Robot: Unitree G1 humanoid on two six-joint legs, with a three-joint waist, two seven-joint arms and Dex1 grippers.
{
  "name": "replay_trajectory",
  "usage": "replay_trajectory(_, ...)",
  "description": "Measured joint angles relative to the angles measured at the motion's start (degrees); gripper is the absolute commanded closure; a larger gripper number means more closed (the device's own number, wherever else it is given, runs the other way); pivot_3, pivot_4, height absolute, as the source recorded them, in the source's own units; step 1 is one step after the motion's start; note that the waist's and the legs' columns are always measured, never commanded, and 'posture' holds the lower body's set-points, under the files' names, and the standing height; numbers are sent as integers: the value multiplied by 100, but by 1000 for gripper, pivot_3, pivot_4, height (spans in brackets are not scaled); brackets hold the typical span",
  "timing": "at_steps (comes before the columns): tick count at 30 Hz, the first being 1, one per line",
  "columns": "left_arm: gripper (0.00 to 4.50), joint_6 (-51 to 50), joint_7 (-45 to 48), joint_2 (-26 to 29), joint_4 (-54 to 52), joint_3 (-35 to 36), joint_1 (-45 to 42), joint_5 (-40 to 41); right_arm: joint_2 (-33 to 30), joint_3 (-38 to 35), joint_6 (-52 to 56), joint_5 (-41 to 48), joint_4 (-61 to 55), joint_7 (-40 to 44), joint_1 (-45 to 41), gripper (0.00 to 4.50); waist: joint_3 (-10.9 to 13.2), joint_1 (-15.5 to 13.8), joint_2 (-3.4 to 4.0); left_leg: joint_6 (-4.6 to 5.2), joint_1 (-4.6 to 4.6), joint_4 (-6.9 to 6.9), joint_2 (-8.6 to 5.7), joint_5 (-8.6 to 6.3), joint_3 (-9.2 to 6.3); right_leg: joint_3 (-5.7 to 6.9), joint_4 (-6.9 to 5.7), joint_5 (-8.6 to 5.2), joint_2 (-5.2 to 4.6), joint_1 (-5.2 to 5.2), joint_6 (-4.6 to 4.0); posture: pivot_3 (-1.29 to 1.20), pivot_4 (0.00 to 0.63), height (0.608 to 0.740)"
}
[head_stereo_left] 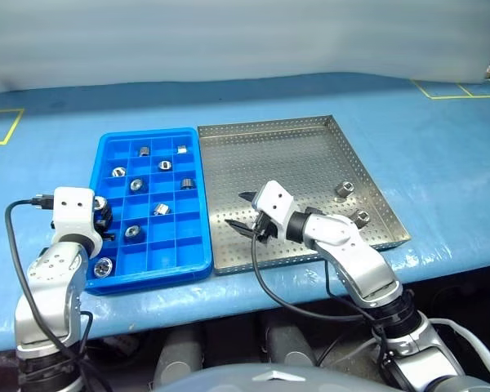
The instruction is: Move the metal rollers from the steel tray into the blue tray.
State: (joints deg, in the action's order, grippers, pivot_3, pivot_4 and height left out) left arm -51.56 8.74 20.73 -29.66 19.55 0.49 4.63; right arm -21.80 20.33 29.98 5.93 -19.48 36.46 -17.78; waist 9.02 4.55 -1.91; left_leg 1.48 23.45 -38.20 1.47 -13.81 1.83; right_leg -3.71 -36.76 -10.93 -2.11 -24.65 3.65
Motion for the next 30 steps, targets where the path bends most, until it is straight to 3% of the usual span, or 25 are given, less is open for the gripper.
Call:
replay_trajectory(2, 1173, 50, -35, -24, 37, -10, -28, 0, -3, -27, 0, -6, -43, -24, 6, 1127, 0, 0, 0, 0, 0, 1, 1, 0, -1, 1, 0, -1, 1, 0, -1, -95, 150, 740)
replay_trajectory(12, 1173, 1144, 510, -432, 62, -82, -375, 749, -4, -135, 50, -110, -155, -307, 91, 1127, -2, 25, -2, 0, 1, -1, 0, 0, 1, 2, -1, -1, -1, 1, -4, -142, 150, 740)
replay_trajectory(17, 1173, 1465, 1021, -491, 342, -754, -769, 1068, -266, -219, 140, -147, -412, -302, 203, 1127, -2, 13, -1, 0, 3, -9, -30, 0, 3, 6, 0, -2, 0, 9, -3, -177, 150, 740)
replay_trajectory(24, 1173, 2360, 1422, -955, 2336, -2428, -2622, 540, -934, -288, 584, -191, -1070, -111, 609, 1127, -3, 128, -3, 3, 15, -32, -34, 1, 6, 7, 3, 0, 9, 11, 3, -292, 150, 740)
replay_trajectory(30, 1173, 3207, 1962, -1281, 4411, -2950, -3822, 261, -913, -349, 823, -280, -1284, -400, 851, 1127, -6, 648, 3, 6, 18, -31, -35, -2, -1, 1, 3, -14, 11, 11, 28, -416, 150, 740)
